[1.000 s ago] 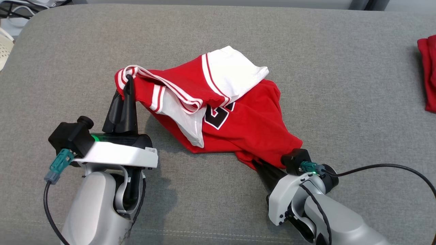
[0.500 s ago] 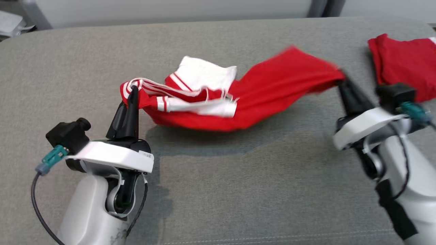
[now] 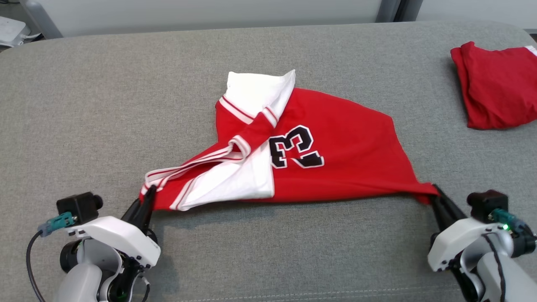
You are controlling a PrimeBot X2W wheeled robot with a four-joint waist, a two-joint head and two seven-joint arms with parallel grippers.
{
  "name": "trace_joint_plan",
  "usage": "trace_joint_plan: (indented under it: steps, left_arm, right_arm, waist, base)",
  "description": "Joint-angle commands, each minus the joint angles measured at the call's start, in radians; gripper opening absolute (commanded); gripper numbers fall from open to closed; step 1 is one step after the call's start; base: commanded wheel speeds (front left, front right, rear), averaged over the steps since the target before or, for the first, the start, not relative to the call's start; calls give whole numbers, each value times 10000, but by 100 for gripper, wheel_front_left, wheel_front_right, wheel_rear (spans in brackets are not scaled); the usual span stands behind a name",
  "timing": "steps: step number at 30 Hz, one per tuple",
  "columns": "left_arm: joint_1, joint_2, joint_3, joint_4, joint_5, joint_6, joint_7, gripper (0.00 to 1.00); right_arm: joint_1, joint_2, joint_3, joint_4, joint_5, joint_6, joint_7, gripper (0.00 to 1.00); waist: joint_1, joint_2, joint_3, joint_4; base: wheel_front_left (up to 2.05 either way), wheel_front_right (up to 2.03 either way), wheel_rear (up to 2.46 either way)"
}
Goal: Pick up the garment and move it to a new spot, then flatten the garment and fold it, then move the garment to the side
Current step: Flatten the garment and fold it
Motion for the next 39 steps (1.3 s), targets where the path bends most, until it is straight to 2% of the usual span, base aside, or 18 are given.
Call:
trace_joint_plan:
  steps: [1, 2, 3, 4, 8, 11, 12, 18, 22, 27, 32, 39]
  left_arm:
    - [-235, 218, 597, 12, 22, 338, -360, 8]
    - [-210, 218, 625, 188, 100, 456, -485, 25]
    - [-197, 192, 627, 330, 160, 533, -595, 71]
    - [-197, 133, 621, 432, 170, 557, -687, 100]
    - [-254, 172, 192, 294, 849, 422, -1395, 100]
    - [-262, 356, -213, -238, 1927, 705, -2365, 100]
    - [-239, 427, -425, -481, 2380, 825, -2650, 100]
    - [200, 260, -1869, -1694, 3966, 810, -3121, 100]
    - [383, 8, -3002, -1633, 4841, 799, -2981, 100]
    - [6, -119, -4085, -766, 6086, 987, -2739, 100]
    - [-684, -461, -4623, 425, 7009, 1498, -2810, 100]
    - [-1538, -816, -5033, 2156, 7703, 2019, -3050, 100]
  right_arm:
    - [208, -103, 327, -81, 204, -29, -49, 0]
    - [293, -64, 479, -58, 315, -29, -50, 0]
    - [354, -38, 600, -37, 424, -29, -51, 0]
    - [392, -20, 713, -31, 517, -29, -53, 0]
    - [469, 52, 1111, -98, 925, -29, -58, 2]
    - [541, 30, 1268, -225, 1132, -29, -60, 49]
    - [568, 27, 1285, -280, 1183, -29, -60, 100]
    - [875, -50, 979, -559, 1214, -29, -61, 100]
    - [1194, -58, 562, -746, 1043, -29, -61, 100]
    - [1530, 80, 141, -950, 809, -29, -62, 100]
    - [1780, 275, -26, -1030, 617, -29, -62, 100]
    - [1857, 496, -63, -1086, 593, -29, -62, 100]
  waist:
    - [-1, 0, 22, 6]
    - [-1, 0, 28, 6]
    - [-1, 0, 32, 11]
    - [-1, 0, 36, 16]
    - [-1, 0, 12, 20]
    - [-1, 0, -34, 2]
    - [-1, 0, -56, -17]
    - [-1, 0, -191, -51]
    - [-1, 0, -224, -82]
    - [-1, 0, -213, -177]
    - [-1, 0, -231, -333]
    - [-1, 0, -155, -632]
  base:
    - [0, 0, 0]
    - [0, 0, 0]
    - [0, 0, 0]
    - [0, 0, 0]
    - [0, 0, 0]
    - [0, 0, 0]
    - [0, 0, 0]
    - [0, 0, 0]
    - [0, 0, 0]
    - [0, 0, 0]
    - [0, 0, 0]
    - [0, 0, 0]
